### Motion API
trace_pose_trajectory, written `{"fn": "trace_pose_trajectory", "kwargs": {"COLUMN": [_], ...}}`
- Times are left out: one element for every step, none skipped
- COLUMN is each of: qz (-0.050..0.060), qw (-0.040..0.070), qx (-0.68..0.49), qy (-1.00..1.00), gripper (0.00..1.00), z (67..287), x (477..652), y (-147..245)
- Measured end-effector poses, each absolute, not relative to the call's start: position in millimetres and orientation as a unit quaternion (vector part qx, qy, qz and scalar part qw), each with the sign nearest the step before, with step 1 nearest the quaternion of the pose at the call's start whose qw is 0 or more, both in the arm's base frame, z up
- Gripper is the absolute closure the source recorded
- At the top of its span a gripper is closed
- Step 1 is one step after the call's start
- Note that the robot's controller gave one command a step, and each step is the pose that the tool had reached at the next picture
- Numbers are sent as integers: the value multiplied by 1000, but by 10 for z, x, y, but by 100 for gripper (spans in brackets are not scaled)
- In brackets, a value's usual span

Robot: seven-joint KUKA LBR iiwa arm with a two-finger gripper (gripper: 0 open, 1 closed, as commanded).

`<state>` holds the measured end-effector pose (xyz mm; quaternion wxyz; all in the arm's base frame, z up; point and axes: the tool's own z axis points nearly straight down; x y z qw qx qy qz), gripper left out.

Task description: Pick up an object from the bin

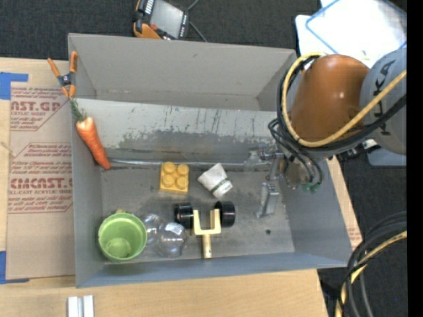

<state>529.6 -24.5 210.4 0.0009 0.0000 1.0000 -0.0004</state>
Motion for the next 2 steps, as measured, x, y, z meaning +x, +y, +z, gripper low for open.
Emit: {"fn": "trace_pose_trajectory", "kwargs": {"qz": [0,-1], "qw": [1,4], "qx": [0,-50], "qy": [1000,999], "gripper": [0,0], "z": [2104,1183], "x": [5296,5324], "y": [-245,81]}}
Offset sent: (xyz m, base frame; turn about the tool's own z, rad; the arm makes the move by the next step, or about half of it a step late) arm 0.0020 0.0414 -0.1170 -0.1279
